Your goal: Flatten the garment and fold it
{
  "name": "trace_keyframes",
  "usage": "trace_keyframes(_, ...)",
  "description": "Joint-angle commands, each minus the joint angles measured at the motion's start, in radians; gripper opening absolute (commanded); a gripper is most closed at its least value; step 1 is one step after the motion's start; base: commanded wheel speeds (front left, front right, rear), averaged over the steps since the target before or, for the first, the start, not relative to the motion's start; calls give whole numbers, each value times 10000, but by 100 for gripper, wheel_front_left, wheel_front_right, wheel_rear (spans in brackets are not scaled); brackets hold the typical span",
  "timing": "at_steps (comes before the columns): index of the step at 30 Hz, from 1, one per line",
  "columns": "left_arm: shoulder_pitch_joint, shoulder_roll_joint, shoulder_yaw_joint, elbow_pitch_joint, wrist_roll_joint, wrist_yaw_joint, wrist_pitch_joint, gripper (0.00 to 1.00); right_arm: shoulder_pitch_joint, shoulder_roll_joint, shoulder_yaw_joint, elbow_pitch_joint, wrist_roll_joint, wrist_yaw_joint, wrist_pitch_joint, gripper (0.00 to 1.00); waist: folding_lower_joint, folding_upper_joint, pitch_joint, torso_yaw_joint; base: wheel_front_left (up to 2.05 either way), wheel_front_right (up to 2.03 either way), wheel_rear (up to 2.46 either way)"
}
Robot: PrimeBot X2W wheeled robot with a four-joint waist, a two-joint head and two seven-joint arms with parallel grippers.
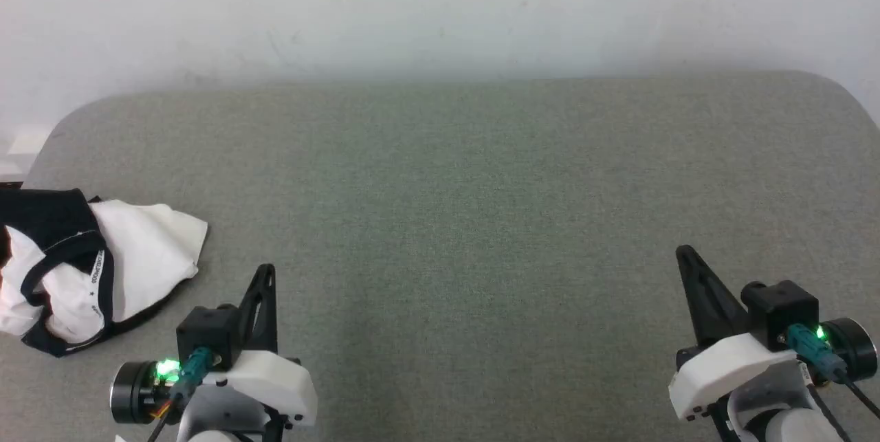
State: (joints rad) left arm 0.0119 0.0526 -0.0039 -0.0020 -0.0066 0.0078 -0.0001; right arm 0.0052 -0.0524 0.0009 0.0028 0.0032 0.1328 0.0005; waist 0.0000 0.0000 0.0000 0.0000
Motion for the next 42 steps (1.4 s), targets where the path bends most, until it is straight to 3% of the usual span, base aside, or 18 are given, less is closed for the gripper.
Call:
trace_keyframes(1,-119,-24,39,20,66,-78,1,0,-52,22,-9,-28,-32,-21,-5,0,0,0,0,0,0,0,0)
trace_keyframes(31,-119,-24,39,20,66,-78,1,0,-52,22,-9,-28,-32,-21,-5,0,0,0,0,0,0,0,0)
trace_keyframes(32,3,2,-2,-2,-2,6,-2,100,1,0,0,2,0,0,0,100,0,0,0,0,0,0,0)
trace_keyframes(42,-7,1,-5,-5,-30,11,-15,100,-3,-7,5,-7,2,-1,7,100,0,0,-4,7,0,0,0)
